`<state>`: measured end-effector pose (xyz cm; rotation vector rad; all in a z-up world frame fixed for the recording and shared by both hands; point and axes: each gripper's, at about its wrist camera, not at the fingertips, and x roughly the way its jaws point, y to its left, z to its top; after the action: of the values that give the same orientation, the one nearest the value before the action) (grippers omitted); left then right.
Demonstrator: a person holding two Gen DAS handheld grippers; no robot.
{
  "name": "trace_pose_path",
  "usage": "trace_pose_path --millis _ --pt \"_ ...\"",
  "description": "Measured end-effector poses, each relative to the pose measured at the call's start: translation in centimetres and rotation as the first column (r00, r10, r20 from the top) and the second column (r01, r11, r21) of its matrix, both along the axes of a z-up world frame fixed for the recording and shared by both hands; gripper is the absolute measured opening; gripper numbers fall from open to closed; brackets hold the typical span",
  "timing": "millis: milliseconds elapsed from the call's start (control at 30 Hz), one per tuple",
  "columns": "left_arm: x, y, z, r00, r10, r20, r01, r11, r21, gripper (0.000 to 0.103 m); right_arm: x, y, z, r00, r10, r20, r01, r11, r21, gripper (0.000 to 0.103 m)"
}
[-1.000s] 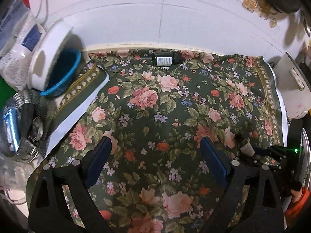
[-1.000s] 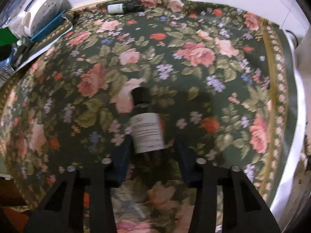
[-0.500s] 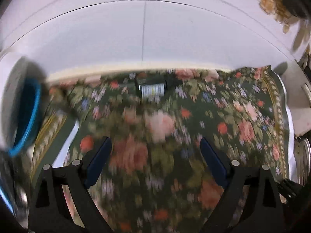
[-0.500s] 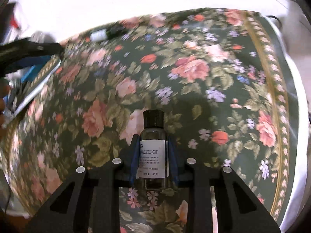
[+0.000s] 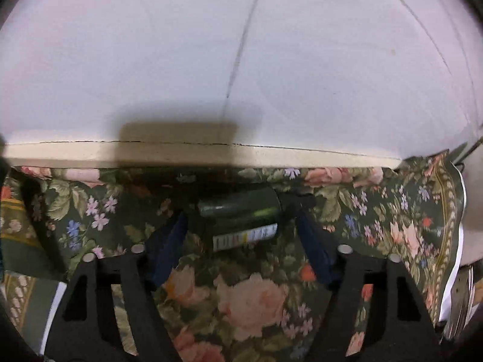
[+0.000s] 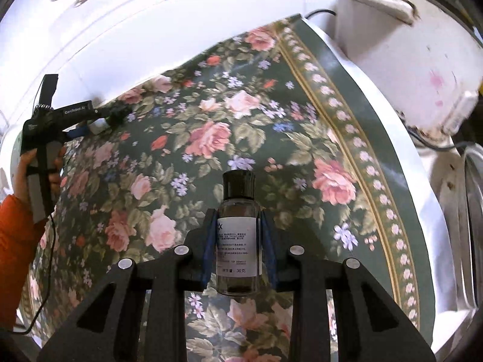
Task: Collect trash
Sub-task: 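Lift both bottles and carry them down over the bucket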
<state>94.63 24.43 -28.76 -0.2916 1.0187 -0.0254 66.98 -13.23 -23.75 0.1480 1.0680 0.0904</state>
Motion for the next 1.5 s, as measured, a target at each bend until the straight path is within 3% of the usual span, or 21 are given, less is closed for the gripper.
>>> trace_pose_path --millis 33,233,433,700,933,1167,1500 --pt "0.2 0.0 -0.3 1.0 -0.004 -0.006 0.004 1.0 -0.009 0.058 -0.2 -0.2 0.1 1.0 -0.003 0.0 0.003 1.0 0.002 0.026" --pt "-1.7 -1.2 0.0 1.0 -0.015 0.022 0.014 0.998 0.054 0.056 -1.8 -0.9 0.4 1.0 -0.006 0.001 0.006 1.0 0.008 0.026" --pt "-6.6 -4.2 3.5 0.996 -0.048 0.072 0.038 0.989 0.14 0.056 -3.2 -2.2 1.8 0.999 0.02 0.03 -0.02 0.999 0.026 0.026" --pt "-18.1 -10.4 10.1 0.983 -0.055 0.174 0.02 0.98 0.198 0.056 -6.6 -4.3 5.6 0.982 0.138 0.131 -0.144 0.989 0.036 0.026" --pt "-29.1 -13.9 14.9 0.967 0.01 0.256 -0.057 0.983 0.176 0.056 -10.7 -6.4 9.9 0.946 0.243 0.214 -0.257 0.965 0.041 0.026" --pt "-39.3 -14.9 19.3 0.942 0.064 0.33 -0.125 0.978 0.167 0.056 -15.2 -6.3 13.2 0.916 0.27 0.298 -0.301 0.952 0.063 0.026" --pt "-52.0 -13.4 19.1 0.934 0.013 0.357 -0.073 0.985 0.156 0.056 -25.3 -2.8 14.5 0.903 0.237 0.359 -0.276 0.959 0.059 0.026"
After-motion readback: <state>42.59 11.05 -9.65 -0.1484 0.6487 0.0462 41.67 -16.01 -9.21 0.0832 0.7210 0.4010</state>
